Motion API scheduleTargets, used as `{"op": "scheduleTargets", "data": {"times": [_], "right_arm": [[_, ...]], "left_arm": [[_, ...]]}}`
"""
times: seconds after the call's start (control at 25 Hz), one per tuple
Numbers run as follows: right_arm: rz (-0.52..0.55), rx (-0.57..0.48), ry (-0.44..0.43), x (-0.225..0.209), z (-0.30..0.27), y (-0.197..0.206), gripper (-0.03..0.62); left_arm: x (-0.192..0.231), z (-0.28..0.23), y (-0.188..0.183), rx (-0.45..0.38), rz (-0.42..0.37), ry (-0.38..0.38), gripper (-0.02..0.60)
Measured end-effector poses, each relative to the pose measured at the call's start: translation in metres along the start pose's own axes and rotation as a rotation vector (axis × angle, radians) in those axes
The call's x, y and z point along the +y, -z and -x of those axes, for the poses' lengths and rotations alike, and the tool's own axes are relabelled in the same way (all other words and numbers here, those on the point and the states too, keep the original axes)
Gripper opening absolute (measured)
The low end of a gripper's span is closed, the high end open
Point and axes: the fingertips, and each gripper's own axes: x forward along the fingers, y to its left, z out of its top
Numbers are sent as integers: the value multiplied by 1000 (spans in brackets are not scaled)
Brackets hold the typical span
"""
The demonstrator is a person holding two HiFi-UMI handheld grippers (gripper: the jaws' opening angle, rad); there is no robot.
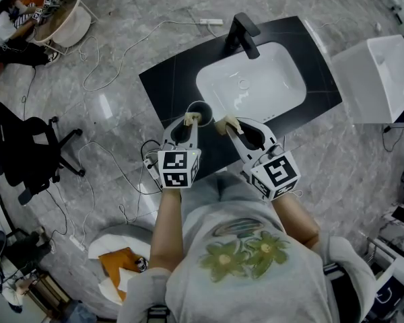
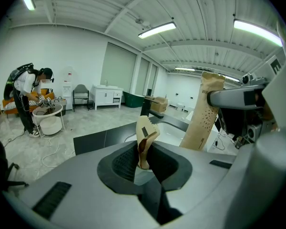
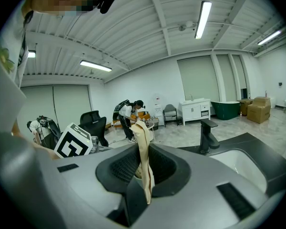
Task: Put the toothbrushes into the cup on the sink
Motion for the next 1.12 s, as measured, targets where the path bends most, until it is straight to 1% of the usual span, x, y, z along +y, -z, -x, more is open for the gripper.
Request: {"op": "scheduleTargets", "data": {"times": [0.2,0.4,0.52,0.68,0.92,1.04,1.12], "right_arm": [[2,1,0,1,0,0,77],[4,1,-2,1,-1,-1,77],[6,4,-4,1,-2,-1,77],[15,3,-7,3,-1,-3,77],[27,-5,-3,4,2,-9,77],[36,-7,-1,6,4,-12,77],[43,-6,-1,9,7,-13,77]], "left_arm": [[1,-1,2,2,-5,-1,51],[2,-2,4,20,-34,-10,51],[3,-2,5,25,-38,-13,56],[4,-1,5,35,-32,-13,105],[5,2,0,26,-27,-20,127],[6,6,-6,15,-27,-16,145],[6,9,-9,12,-28,-15,171]]}}
